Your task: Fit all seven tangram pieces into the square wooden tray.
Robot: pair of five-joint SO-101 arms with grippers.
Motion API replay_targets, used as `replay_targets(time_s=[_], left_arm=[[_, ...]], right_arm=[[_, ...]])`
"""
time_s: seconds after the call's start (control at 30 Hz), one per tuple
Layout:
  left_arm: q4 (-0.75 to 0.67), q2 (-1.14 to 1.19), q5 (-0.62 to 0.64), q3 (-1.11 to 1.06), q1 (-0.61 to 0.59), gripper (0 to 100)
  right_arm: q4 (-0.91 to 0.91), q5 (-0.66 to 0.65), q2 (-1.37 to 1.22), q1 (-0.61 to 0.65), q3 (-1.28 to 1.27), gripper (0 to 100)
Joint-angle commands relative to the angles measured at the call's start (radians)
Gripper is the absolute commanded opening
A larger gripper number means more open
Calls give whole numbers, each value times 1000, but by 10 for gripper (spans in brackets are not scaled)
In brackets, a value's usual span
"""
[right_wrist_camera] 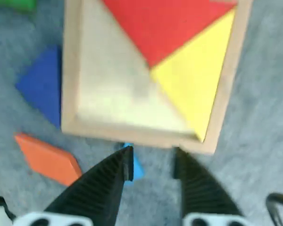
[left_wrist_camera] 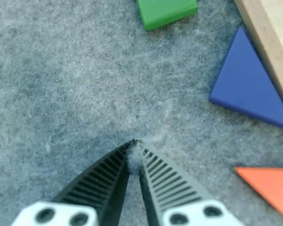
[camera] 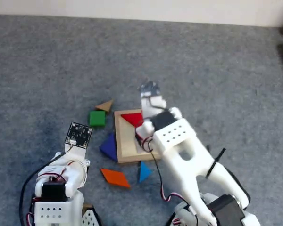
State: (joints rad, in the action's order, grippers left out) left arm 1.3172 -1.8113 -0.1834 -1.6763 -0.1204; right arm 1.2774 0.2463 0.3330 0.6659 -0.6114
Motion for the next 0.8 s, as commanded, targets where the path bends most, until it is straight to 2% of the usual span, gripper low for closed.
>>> replay_targets(time_s=[0.0,0.17,0.47,0.77], left_arm=[[5,-10,11,-19,-16,5],[5,-10,11,-19,-16,5],[5,-10,11,-19,-16,5],[5,-12,11,-19,-16,5]], right_arm=[[5,20,45,68,-39,242],[-51,20,45,147,-140,242],[-243,25,45,153,-288,242],[-252,285,45,211,-294,242]])
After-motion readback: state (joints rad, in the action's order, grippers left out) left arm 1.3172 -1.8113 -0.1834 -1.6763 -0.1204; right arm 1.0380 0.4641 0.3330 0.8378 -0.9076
